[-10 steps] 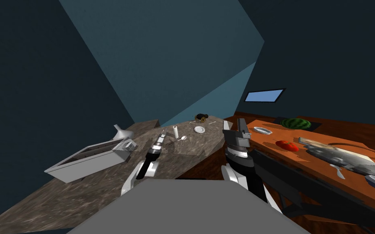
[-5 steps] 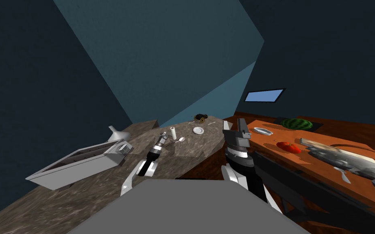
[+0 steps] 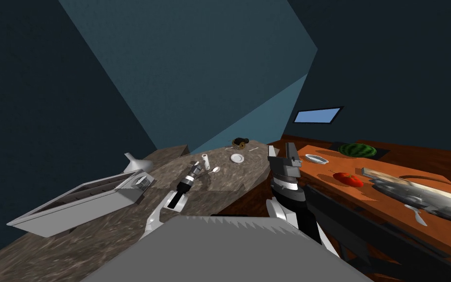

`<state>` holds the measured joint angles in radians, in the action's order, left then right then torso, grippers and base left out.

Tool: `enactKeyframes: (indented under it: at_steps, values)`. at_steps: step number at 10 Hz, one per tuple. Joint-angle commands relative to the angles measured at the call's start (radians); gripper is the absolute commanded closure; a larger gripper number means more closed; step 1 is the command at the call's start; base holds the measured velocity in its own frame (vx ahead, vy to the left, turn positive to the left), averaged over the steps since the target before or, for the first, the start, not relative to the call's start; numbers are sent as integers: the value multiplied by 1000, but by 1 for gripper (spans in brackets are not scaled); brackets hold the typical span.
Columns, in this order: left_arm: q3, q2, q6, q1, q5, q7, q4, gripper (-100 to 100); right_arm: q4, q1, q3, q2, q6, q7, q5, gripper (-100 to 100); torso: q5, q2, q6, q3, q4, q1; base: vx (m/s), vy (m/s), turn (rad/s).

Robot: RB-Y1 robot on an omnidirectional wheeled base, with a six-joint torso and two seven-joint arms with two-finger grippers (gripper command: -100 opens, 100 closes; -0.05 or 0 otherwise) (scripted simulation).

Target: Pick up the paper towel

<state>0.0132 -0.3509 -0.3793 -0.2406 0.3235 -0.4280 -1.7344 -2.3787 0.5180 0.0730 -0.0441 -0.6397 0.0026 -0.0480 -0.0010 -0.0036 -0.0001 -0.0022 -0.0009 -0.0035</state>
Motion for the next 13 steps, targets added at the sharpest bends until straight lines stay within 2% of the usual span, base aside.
enactKeyframes:
  at_steps: [1,6,8,9,10,11,13]
  values:
    - [1,-20,14,17,26,-21,45,-100,0,0,0,0,0,0,0,0,0,0,0,0,0,0,37,-57,-2]
    - [5,-67,50,52,93,-71,149,-100,0,0,0,0,0,0,0,0,0,1,0,1,0,1,41,-44,-3]
    - [4,-65,47,54,96,-75,158,-100,0,0,0,0,0,0,0,0,0,2,0,1,0,1,20,-25,1]
    - [4,-66,46,54,97,-77,161,0,0,0,0,0,0,0,0,0,0,3,0,2,1,3,0,0,0]
    - [4,-66,46,54,97,-77,161,-100,0,0,0,0,0,0,0,0,1,3,0,2,1,3,0,0,0]
    - [4,-66,46,54,97,-77,161,100,0,0,0,0,0,0,0,0,1,4,0,2,1,4,0,0,0]
    - [3,-66,47,54,97,-77,161,100,0,0,0,0,0,0,0,0,1,3,1,2,1,3,-1,1,7]
